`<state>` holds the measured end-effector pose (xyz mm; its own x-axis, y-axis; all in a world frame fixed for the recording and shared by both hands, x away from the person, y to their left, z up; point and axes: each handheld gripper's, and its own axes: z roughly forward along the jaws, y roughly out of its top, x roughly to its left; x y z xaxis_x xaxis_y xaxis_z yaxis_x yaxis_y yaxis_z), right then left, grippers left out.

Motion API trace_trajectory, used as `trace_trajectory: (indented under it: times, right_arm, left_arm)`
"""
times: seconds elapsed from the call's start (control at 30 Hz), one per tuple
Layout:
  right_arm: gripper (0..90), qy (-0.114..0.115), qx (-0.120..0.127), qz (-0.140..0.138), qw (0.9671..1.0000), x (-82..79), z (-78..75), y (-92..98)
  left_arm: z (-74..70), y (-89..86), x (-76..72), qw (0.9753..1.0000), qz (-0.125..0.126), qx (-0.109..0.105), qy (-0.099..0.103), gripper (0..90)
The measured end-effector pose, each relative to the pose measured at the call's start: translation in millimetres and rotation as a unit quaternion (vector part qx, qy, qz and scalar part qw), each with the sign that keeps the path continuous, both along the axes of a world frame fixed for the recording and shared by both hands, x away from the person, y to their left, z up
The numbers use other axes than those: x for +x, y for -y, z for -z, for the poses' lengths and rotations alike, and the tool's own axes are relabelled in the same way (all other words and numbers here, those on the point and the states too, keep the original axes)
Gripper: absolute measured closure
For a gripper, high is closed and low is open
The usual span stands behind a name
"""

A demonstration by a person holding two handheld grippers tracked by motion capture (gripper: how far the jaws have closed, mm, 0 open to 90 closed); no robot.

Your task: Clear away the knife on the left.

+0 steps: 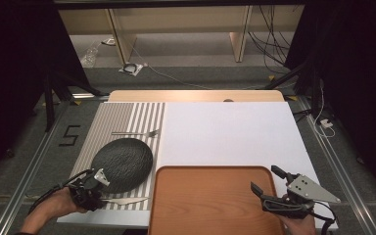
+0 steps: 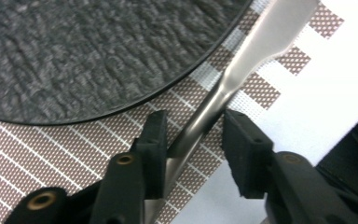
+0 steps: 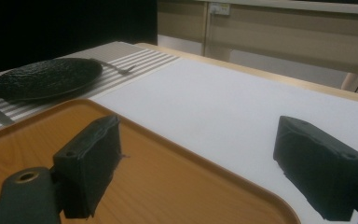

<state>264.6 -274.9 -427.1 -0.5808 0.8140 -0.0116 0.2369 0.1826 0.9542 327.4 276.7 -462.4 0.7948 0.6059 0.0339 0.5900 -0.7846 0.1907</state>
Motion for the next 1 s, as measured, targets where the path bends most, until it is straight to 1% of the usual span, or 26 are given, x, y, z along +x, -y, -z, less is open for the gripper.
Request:
trace_trajectory:
  times: [0.03,0.2,0.27,0.33,0.37,0.4,0.53,0.6,0.63,0.73,0.83,1.0]
  right_arm:
    - [16.0,0.0,0.0,0.0,1.0,0.0,0.0,0.0]
    - [16.0,-0.003,-0.003,0.0,1.0,0.0,-0.1,0.0]
    - [16.0,0.0,-0.001,-0.001,1.0,0.7,0.6,-0.6]
    - [16.1,0.0,0.0,-0.001,1.0,0.9,0.7,-0.5]
    - [16.1,0.0,0.0,-0.001,1.0,0.9,0.7,-0.5]
    - [16.1,-0.002,-0.001,-0.002,1.0,1.0,0.9,-0.5]
    - [16.2,-0.003,-0.002,-0.003,1.0,1.3,1.2,-1.2]
    - [16.2,-0.003,-0.002,-0.003,1.0,1.3,1.2,-1.3]
    - [16.2,-0.006,-0.005,-0.003,1.0,1.1,1.0,-1.1]
    - [16.2,-0.005,-0.003,-0.005,1.0,1.9,1.6,-1.7]
    - [16.2,-0.008,-0.005,-0.007,0.9999,1.6,1.6,-2.1]
    - [16.2,-0.007,-0.005,-0.008,0.9999,1.6,1.8,-2.1]
  left_arm:
    - [-0.3,1.2,-0.4,1.0,0.007,0.003,0.0,62.5]
    - [-1.0,7.2,-1.2,0.9991,0.039,0.02,-0.003,69.3]
    - [-1.2,9.4,-1.8,0.9985,0.049,0.025,-0.005,72.2]
    - [-1.2,9.8,-2.1,0.9984,0.051,0.024,-0.008,76.0]
    - [-1.1,9.9,-2.3,0.9983,0.053,0.022,-0.01,76.0]
    - [-1.2,10.4,-2.9,0.9982,0.054,0.024,-0.008,77.3]
    - [-1.1,10.6,-3.4,0.9982,0.054,0.025,-0.006,77.6]
    - [-1.0,12.3,-3.8,0.998,0.055,0.03,-0.005,77.5]
    - [-1.0,14.2,-4.3,0.9977,0.057,0.037,-0.003,77.2]
    - [-1.0,19.7,-4.6,0.9969,0.056,0.055,-0.001,77.3]
    - [-0.9,21.6,-4.0,0.9971,0.049,0.059,-0.003,77.8]
    - [-1.1,23.4,-4.4,0.9965,0.052,0.065,-0.001,79.3]
